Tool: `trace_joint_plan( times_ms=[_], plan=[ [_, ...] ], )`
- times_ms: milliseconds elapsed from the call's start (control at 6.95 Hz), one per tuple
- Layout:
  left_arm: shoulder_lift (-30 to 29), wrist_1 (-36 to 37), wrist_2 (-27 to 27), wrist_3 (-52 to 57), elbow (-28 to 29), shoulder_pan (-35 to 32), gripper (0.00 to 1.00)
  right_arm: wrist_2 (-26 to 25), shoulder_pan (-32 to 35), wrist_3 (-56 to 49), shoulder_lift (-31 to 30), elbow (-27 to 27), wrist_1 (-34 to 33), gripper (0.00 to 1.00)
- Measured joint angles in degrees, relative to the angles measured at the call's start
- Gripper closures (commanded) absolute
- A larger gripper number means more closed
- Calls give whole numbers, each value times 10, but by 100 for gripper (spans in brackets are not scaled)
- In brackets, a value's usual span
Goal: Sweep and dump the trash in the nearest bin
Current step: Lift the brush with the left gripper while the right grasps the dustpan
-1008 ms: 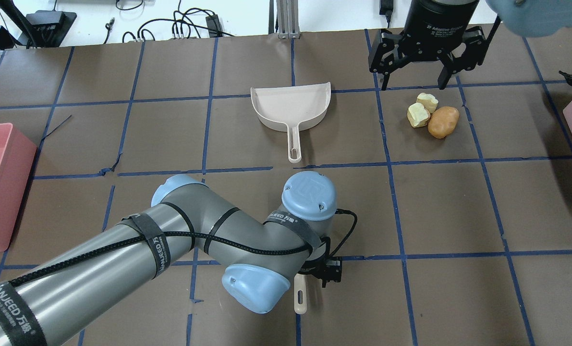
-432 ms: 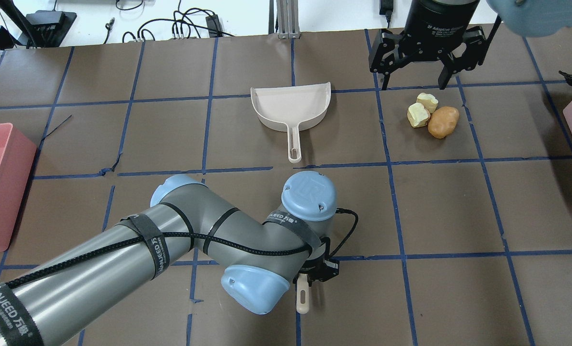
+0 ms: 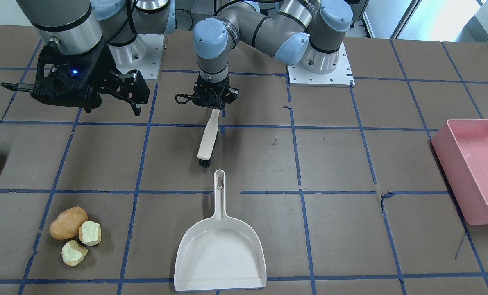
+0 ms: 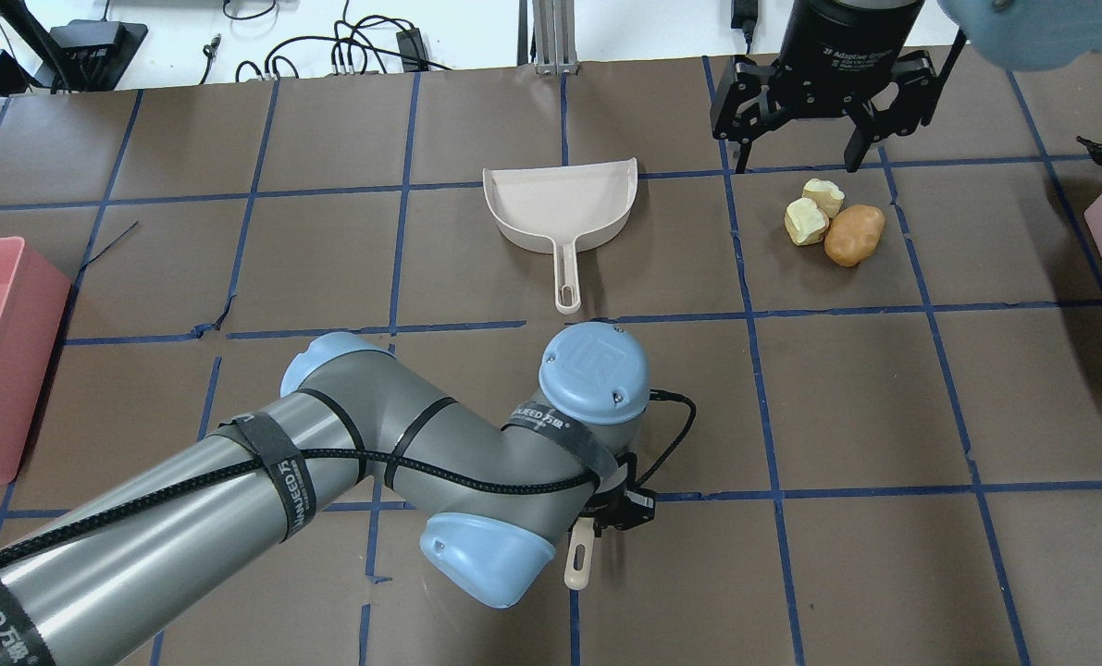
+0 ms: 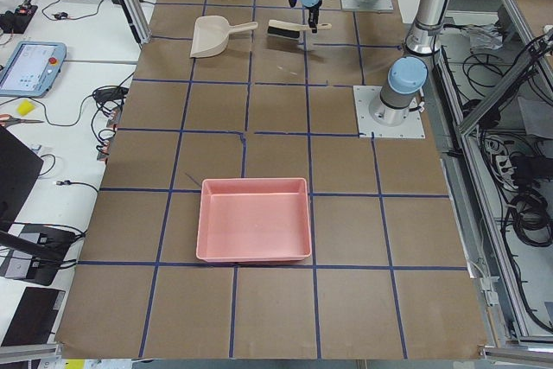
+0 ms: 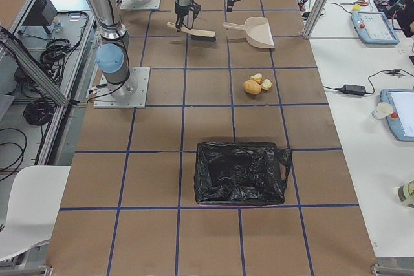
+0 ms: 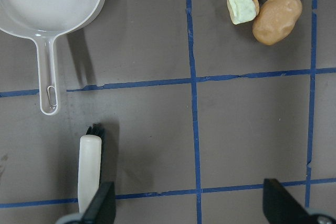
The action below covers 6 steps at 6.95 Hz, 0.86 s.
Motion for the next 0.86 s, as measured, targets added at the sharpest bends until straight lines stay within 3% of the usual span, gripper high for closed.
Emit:
trace_joint_plan(
  times_ms=[576, 864],
  plan=[
    [97, -73, 17, -37, 19, 3, 100, 31, -22, -57, 15, 26, -56, 1],
    [122, -174, 37, -31, 83, 19, 100, 51, 5, -56, 24, 108, -173, 1]
  ],
)
